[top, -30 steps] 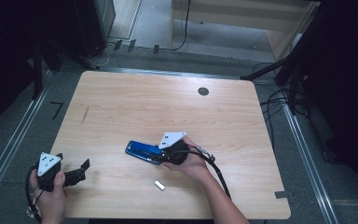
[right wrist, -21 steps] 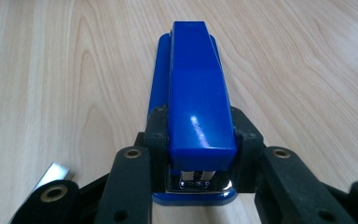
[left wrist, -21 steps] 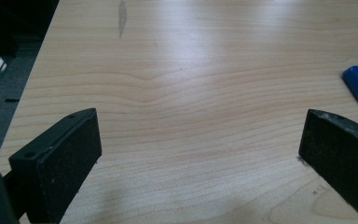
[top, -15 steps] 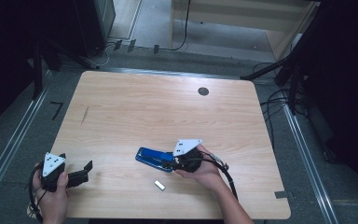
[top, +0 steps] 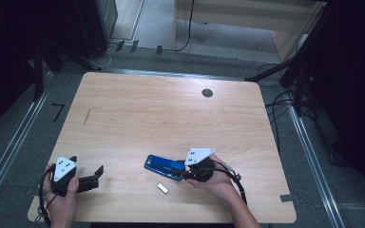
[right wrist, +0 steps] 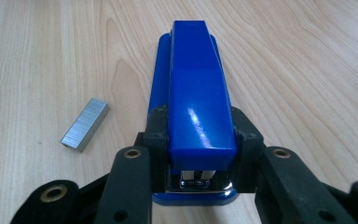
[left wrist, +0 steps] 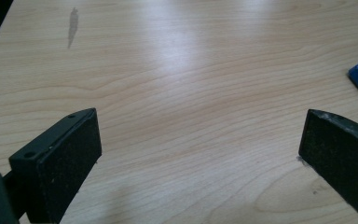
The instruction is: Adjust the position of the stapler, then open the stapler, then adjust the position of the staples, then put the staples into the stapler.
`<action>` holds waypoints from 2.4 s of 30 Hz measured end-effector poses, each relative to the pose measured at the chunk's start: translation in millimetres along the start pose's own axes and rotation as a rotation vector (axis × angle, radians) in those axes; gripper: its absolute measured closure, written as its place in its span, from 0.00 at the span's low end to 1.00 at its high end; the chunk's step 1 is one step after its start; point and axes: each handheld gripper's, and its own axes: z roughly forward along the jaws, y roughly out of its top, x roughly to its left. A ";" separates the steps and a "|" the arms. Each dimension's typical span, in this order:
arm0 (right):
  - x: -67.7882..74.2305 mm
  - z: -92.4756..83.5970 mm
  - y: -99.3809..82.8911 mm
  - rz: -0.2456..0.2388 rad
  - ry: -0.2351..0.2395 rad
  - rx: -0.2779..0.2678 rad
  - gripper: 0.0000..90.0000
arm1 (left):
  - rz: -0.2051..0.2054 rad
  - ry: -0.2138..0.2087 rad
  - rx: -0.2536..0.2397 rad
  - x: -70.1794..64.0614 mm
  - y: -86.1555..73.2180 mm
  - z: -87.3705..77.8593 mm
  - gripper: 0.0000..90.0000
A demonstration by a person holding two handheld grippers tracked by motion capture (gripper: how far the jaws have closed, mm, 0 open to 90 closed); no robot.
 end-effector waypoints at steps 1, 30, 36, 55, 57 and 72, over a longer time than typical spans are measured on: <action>0.6 -0.2 -0.7 0.011 -0.005 -0.005 0.74 | 0.004 -0.004 0.001 -1.2 0.1 0.4 0.00; 30.5 -46.5 -41.0 0.330 -0.253 -0.171 0.47 | 0.083 -0.248 0.050 -89.5 22.9 47.3 0.62; 32.8 -41.7 -43.7 0.355 -0.265 -0.153 0.59 | 0.111 -0.290 0.098 -104.7 24.7 59.3 0.83; 35.8 -31.0 -38.2 0.422 -0.294 -0.176 0.84 | 0.184 -0.394 0.095 -115.0 32.0 62.4 1.00; 36.1 -28.9 -37.9 0.430 -0.293 -0.167 0.88 | 0.198 -0.389 0.107 -115.4 31.4 61.8 1.00; 35.5 -17.3 -36.1 0.452 -0.281 -0.141 0.91 | 0.269 -0.464 0.092 -136.1 27.6 65.1 1.00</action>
